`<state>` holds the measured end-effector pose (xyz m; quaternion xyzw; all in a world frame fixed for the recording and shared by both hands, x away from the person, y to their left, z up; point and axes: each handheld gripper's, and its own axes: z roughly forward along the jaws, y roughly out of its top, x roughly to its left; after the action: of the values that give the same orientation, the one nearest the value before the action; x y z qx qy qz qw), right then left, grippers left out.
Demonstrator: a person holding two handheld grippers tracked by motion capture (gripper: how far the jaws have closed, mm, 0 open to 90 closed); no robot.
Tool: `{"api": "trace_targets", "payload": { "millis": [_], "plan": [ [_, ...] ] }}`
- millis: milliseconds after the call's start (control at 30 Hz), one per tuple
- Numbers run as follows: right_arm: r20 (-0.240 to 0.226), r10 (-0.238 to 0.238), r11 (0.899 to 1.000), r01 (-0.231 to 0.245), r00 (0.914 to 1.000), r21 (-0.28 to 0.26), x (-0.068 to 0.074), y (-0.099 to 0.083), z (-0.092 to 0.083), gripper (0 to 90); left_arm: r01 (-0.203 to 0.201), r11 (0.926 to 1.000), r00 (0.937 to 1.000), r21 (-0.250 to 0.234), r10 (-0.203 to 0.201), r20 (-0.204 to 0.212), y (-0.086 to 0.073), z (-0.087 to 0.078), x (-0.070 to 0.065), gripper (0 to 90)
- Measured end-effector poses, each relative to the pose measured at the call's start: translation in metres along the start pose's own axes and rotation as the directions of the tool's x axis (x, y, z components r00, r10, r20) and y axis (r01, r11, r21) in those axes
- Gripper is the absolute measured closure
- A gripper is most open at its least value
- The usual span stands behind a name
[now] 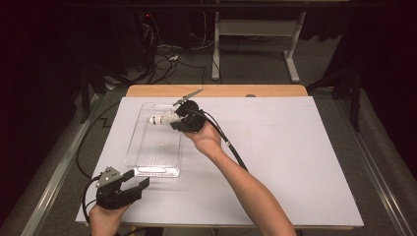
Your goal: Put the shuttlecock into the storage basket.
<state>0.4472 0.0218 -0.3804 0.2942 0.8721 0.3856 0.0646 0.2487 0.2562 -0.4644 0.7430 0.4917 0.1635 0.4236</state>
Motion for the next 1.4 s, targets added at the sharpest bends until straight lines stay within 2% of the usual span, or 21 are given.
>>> {"api": "trace_targets", "payload": {
  "millis": [1167, 1400],
  "plan": [
    [-0.012, 0.003, 1.000, -0.003, 0.9999, 0.031, 0.005, 0.013, 0.034, 88.8, -0.002, 1.0000, 1.0000, 0.000, 0.002, 0.008, 0.000, 0.000, 0.000, 34.7],
    [-0.013, 0.002, 0.999, -0.002, 0.9999, 0.051, 0.007, 0.013, 0.043, 88.6, -0.002, 1.0000, 0.9999, -0.001, 0.002, 0.010, 0.000, 0.000, 0.000, 34.7]
  ]
}}
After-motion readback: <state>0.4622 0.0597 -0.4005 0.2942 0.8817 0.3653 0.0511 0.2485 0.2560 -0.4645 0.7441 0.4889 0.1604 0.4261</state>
